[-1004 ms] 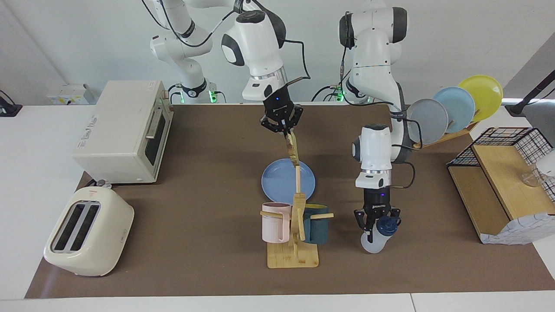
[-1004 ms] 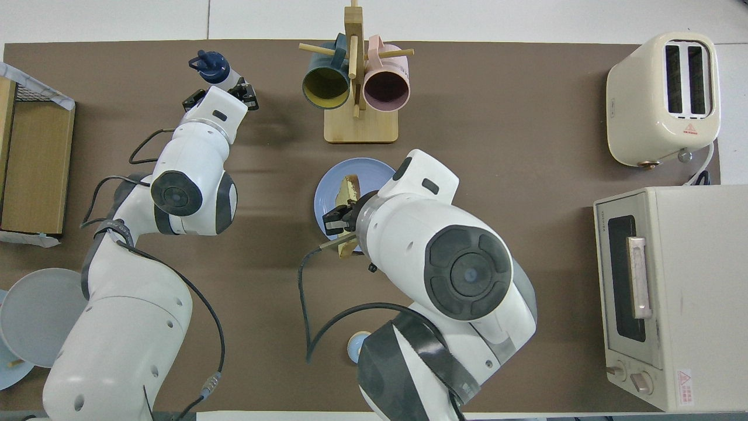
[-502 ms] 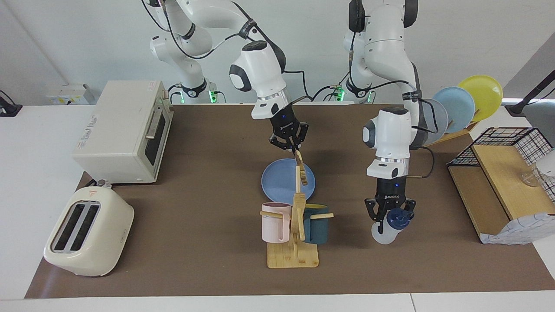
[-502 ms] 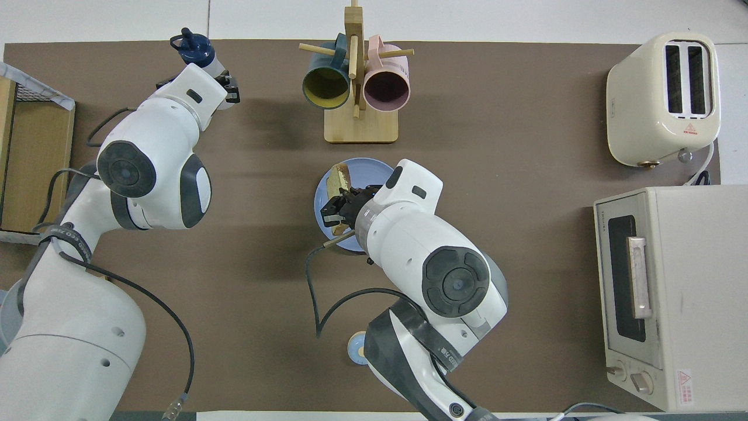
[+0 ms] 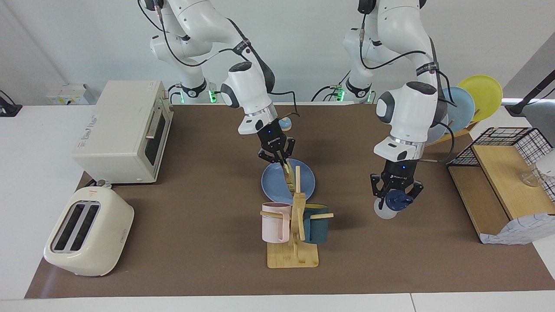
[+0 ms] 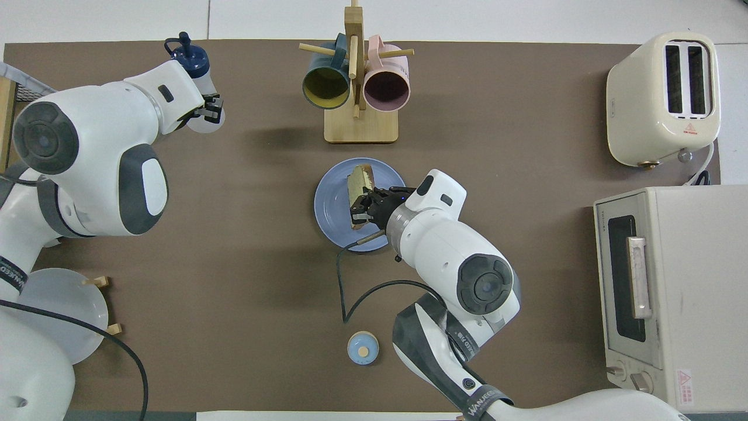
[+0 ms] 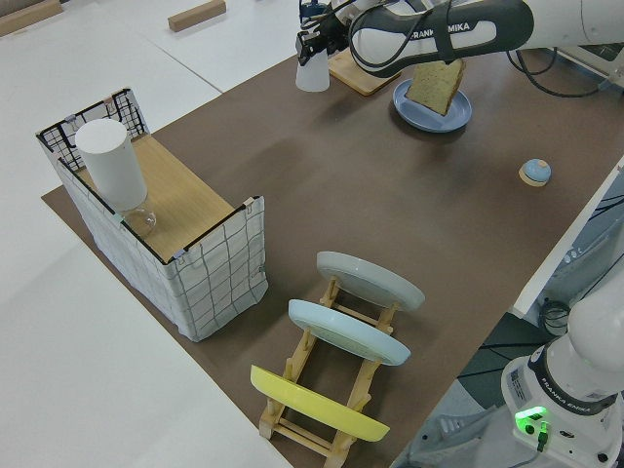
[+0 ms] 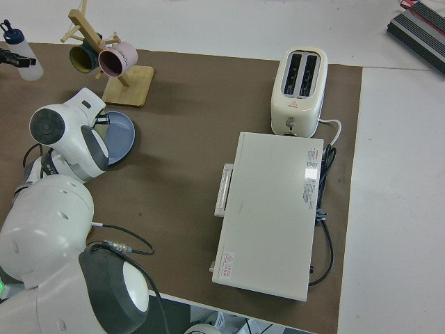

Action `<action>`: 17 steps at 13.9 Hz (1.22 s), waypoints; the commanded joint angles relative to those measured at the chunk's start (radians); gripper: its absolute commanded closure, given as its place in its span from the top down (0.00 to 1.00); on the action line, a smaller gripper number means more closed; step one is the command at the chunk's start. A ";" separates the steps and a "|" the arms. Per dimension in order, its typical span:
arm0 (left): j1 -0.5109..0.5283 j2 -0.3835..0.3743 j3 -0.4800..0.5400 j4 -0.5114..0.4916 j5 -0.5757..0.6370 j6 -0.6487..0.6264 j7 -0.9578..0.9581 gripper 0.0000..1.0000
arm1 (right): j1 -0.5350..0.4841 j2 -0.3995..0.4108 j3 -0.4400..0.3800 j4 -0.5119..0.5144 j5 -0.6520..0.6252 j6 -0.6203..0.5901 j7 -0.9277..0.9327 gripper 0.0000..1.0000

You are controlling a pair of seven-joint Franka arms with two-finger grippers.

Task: Put bread on plate and add seasoning

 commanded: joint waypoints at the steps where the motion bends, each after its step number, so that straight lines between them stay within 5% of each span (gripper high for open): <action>1: 0.011 -0.093 -0.009 -0.028 -0.004 -0.143 0.131 0.00 | -0.043 -0.054 0.012 -0.107 -0.013 0.077 0.033 0.00; 7: 0.046 -0.238 -0.006 -0.029 -0.004 -0.471 0.445 0.00 | -0.075 -0.055 0.012 -0.113 -0.013 0.072 0.022 0.00; 8: 0.049 -0.252 -0.004 -0.031 -0.004 -0.508 0.491 0.00 | -0.074 -0.055 0.012 -0.111 -0.013 0.071 0.031 0.17; 9: 0.052 -0.259 -0.004 -0.034 -0.004 -0.543 0.536 0.00 | -0.072 -0.055 0.012 -0.110 -0.013 0.069 0.030 0.46; 10: 0.054 -0.273 -0.004 -0.043 -0.004 -0.566 0.573 0.00 | -0.069 -0.055 0.012 -0.108 -0.013 0.071 0.030 0.99; 14: 0.043 -0.307 -0.007 -0.054 -0.004 -0.651 0.682 0.00 | -0.066 -0.078 0.012 -0.053 -0.013 -0.001 0.028 1.00; 17: 0.037 -0.324 -0.019 -0.054 -0.004 -0.717 0.787 0.00 | -0.059 -0.088 0.013 0.172 -0.004 -0.344 0.027 1.00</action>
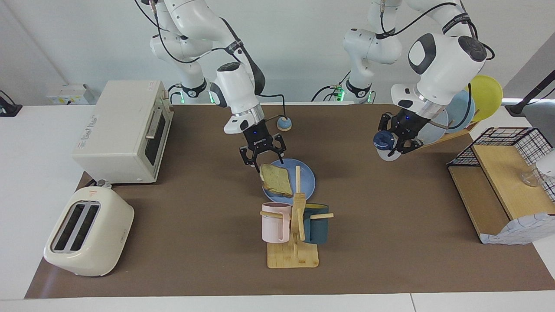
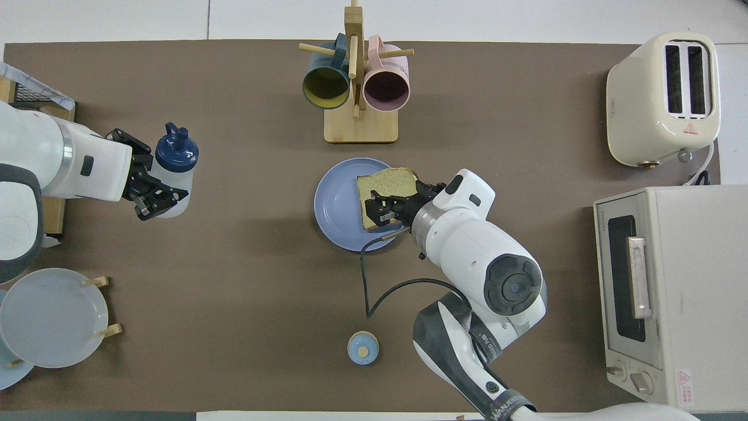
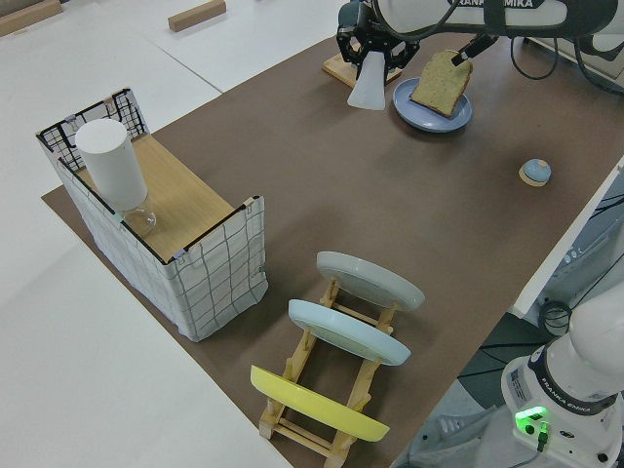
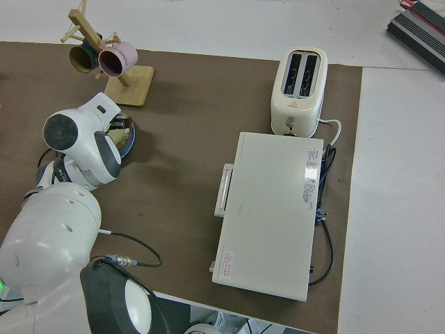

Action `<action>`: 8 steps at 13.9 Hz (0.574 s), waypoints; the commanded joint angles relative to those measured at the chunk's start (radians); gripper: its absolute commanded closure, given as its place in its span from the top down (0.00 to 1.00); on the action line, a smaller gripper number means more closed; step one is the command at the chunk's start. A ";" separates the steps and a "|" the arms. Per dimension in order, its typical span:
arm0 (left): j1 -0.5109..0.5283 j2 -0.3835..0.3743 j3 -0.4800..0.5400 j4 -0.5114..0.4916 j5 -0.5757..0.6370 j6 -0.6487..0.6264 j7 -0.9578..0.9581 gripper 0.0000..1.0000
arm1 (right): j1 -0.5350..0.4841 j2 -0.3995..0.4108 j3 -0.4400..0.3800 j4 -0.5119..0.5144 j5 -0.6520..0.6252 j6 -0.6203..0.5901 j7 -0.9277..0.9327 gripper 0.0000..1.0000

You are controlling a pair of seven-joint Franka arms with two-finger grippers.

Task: Put bread on plate and add seasoning

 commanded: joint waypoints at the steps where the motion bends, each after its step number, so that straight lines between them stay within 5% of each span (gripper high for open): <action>1: -0.011 -0.048 -0.009 -0.025 -0.003 -0.055 0.110 0.00 | 0.009 -0.002 0.007 0.216 0.002 -0.268 0.024 1.00; 4: -0.016 -0.061 -0.021 -0.038 -0.003 -0.102 0.190 0.00 | 0.023 0.014 0.007 0.393 0.085 -0.487 0.026 1.00; 8: -0.051 -0.109 -0.048 -0.103 -0.003 -0.134 0.208 0.00 | 0.010 0.015 0.007 0.511 0.296 -0.600 0.073 1.00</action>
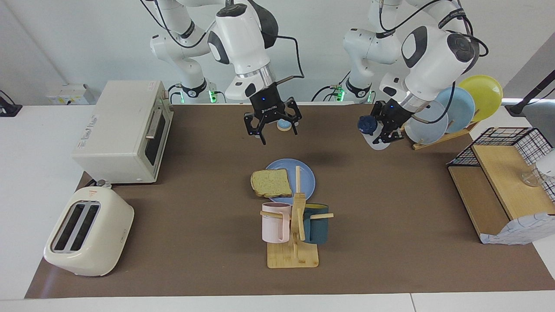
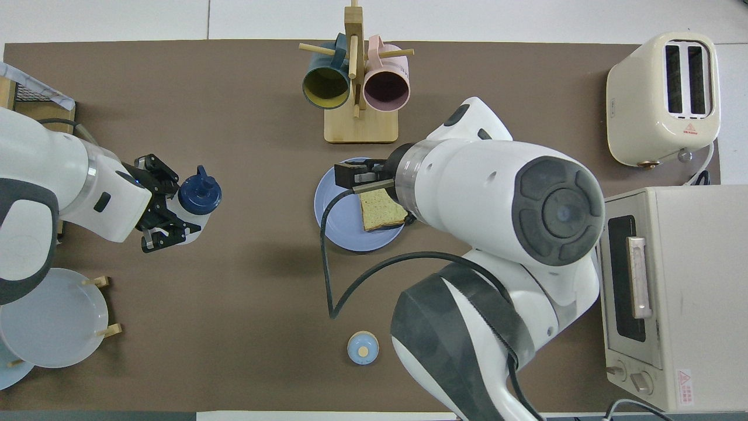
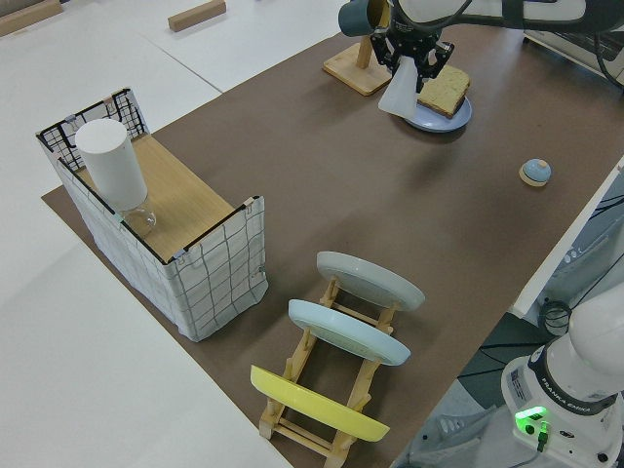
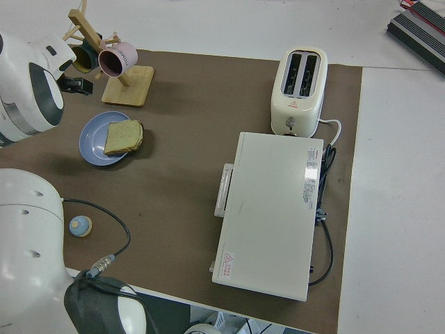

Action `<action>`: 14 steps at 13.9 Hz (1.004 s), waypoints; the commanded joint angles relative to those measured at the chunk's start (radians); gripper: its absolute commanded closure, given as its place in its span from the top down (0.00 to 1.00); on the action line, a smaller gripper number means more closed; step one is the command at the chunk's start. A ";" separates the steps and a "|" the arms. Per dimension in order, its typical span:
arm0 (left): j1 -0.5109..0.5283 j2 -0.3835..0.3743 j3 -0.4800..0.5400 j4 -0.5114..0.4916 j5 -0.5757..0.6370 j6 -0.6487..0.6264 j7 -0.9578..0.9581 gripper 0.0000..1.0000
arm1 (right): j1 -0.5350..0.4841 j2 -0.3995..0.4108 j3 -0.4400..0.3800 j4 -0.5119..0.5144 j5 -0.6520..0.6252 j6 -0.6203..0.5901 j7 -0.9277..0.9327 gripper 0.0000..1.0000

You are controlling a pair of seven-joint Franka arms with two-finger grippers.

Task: Put bread on plate and add seasoning

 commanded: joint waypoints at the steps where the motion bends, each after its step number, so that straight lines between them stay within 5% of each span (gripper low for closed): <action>1: -0.048 -0.080 -0.008 -0.076 -0.003 -0.021 0.009 0.00 | -0.017 0.034 0.008 0.087 0.099 -0.038 0.079 1.00; 3: -0.054 -0.119 -0.034 -0.126 -0.003 0.002 -0.032 0.00 | -0.014 0.035 0.008 0.107 0.178 -0.013 0.118 0.95; 7: -0.054 -0.166 -0.097 -0.179 -0.004 0.054 -0.167 0.00 | 0.027 0.043 0.008 0.093 0.218 0.053 0.175 0.54; 14: -0.054 -0.168 -0.153 -0.206 -0.004 0.132 -0.324 0.00 | 0.094 0.008 0.008 0.096 0.202 -0.058 0.236 0.52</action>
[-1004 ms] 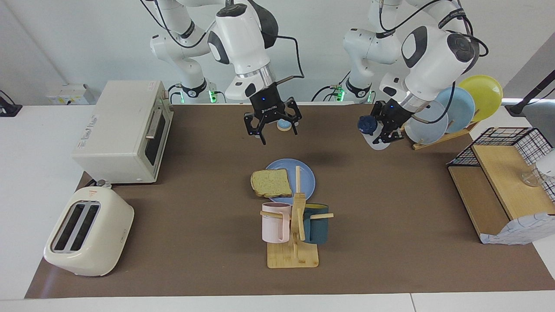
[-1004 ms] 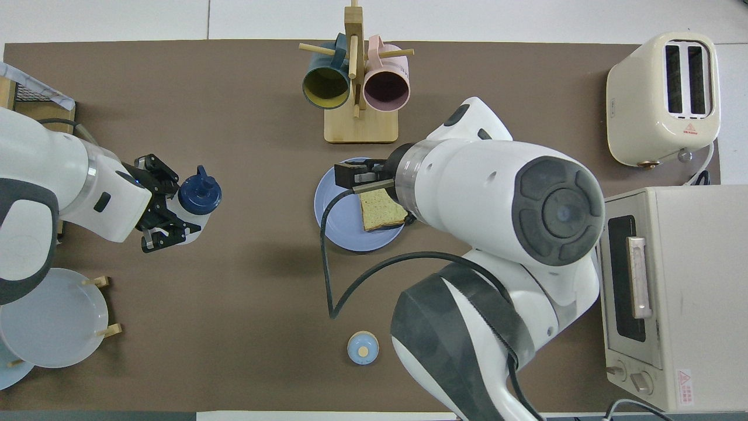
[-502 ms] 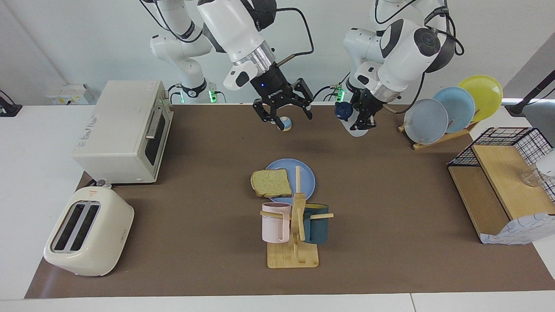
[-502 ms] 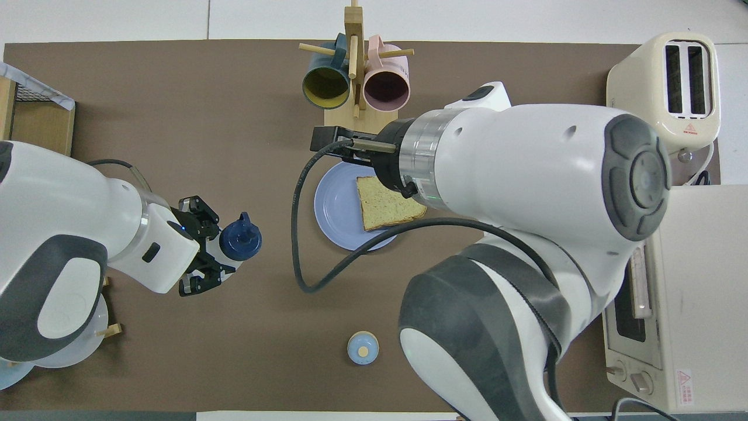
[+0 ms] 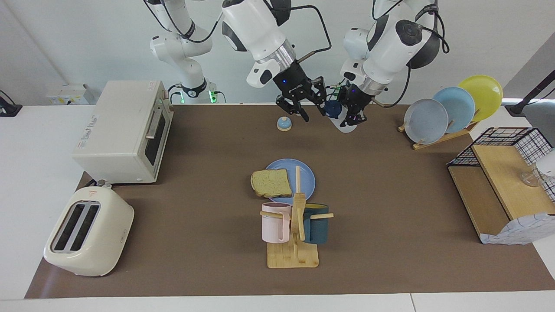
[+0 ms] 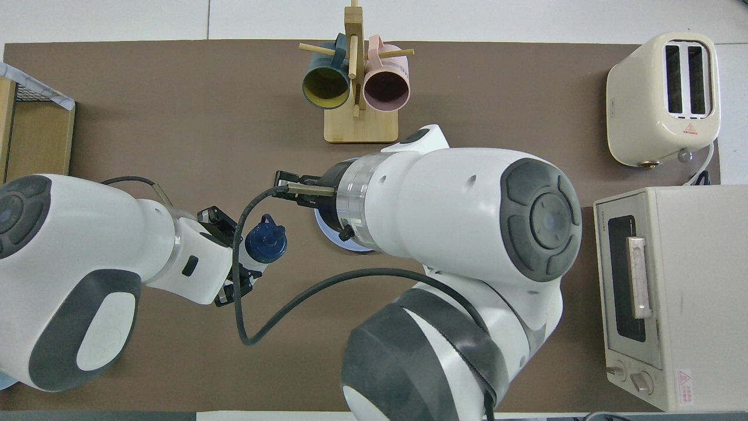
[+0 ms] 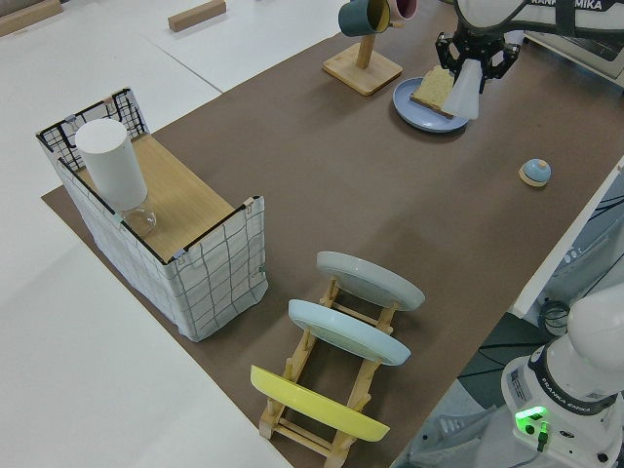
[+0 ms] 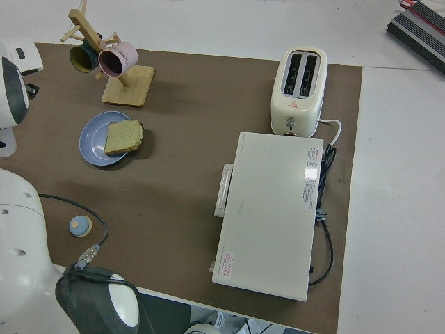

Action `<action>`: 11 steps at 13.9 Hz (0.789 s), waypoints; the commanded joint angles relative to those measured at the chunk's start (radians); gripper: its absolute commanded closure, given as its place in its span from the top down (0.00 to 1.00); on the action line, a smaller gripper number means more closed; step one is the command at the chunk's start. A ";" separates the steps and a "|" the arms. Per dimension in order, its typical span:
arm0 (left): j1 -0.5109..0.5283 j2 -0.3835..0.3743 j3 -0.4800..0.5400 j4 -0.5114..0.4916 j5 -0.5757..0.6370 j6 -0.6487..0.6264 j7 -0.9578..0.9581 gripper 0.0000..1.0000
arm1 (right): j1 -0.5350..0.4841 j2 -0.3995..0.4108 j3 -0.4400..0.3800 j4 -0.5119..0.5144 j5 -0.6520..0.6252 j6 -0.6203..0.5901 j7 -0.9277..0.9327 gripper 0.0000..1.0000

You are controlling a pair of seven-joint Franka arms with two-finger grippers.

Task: Put bread on plate and add seasoning

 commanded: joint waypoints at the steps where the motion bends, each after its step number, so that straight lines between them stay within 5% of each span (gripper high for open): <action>1: -0.007 -0.030 0.003 -0.034 -0.004 0.034 -0.022 0.00 | -0.008 -0.032 0.005 0.015 0.005 -0.064 0.011 0.52; 11: 0.003 -0.030 0.003 -0.034 -0.010 0.038 -0.020 0.00 | 0.026 -0.049 0.005 -0.005 -0.026 -0.092 0.003 0.30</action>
